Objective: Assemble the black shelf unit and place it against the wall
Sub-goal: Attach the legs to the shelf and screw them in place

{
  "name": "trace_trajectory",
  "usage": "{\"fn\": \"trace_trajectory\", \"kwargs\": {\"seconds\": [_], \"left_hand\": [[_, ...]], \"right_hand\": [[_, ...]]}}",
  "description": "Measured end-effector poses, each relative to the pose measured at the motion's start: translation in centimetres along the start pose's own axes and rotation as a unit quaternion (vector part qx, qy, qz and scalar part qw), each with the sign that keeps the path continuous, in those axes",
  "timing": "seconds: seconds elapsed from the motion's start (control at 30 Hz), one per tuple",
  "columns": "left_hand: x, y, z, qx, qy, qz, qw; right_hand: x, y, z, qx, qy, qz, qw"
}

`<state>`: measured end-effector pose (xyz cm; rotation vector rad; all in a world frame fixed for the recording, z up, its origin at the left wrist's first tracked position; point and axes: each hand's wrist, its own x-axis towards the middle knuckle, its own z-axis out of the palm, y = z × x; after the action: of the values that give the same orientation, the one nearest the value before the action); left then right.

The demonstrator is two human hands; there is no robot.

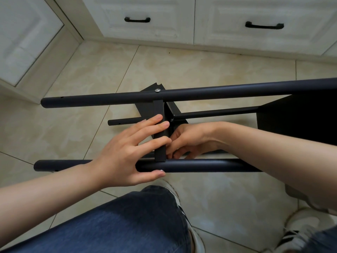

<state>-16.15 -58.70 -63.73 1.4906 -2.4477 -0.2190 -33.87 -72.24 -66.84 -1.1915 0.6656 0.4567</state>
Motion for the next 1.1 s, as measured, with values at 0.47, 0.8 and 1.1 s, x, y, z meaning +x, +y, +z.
{"fn": "trace_trajectory", "kwargs": {"seconds": [0.47, 0.8, 1.1], "left_hand": [[0.0, -0.1, 0.0, 0.001, -0.001, 0.001, 1.0], [0.1, 0.0, 0.0, 0.002, 0.002, 0.005, 1.0], [0.1, 0.0, 0.0, 0.007, 0.006, 0.008, 1.0]], "right_hand": [[0.4, -0.3, 0.1, -0.068, 0.05, 0.003, 0.996], [0.4, 0.5, -0.5, -0.009, -0.003, 0.005, 1.0], [0.6, 0.4, -0.5, -0.006, 0.011, 0.018, 1.0]]}}
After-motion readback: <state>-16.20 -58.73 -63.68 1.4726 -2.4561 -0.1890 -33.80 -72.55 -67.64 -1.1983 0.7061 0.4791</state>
